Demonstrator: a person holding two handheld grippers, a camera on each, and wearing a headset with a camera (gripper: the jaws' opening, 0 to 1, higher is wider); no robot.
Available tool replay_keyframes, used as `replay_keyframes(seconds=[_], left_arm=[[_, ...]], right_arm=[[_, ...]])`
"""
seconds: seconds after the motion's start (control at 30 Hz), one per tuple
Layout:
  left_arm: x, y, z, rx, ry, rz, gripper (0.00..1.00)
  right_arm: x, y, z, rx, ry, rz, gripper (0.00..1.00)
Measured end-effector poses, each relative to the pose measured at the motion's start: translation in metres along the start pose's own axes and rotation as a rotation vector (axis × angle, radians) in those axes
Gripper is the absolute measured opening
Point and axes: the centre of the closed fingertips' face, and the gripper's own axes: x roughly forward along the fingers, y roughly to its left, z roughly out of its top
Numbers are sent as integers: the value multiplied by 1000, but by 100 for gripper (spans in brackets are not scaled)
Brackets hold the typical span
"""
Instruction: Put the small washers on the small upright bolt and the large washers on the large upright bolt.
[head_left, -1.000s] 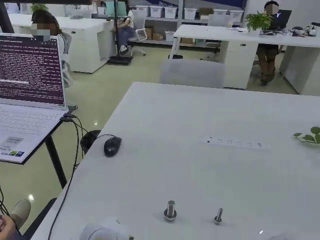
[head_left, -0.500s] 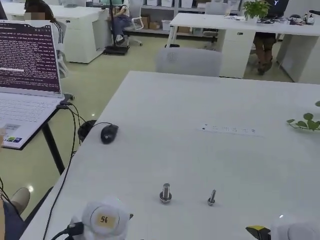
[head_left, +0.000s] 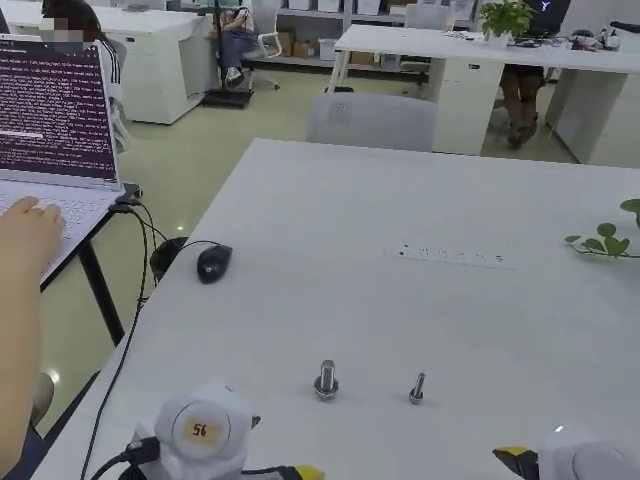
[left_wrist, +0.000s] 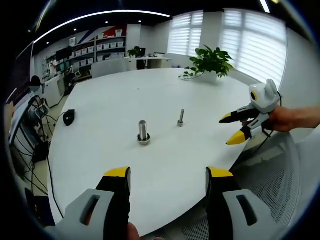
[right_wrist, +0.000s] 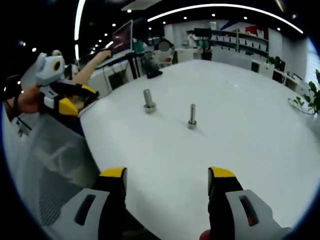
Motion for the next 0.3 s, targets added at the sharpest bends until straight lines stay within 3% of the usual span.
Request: replay_keyframes(seconds=[0.3], left_arm=[[-4,-5,1,28,6,-4,61]], right_arm=[[-7,0,-4,22,-16,-24,68]])
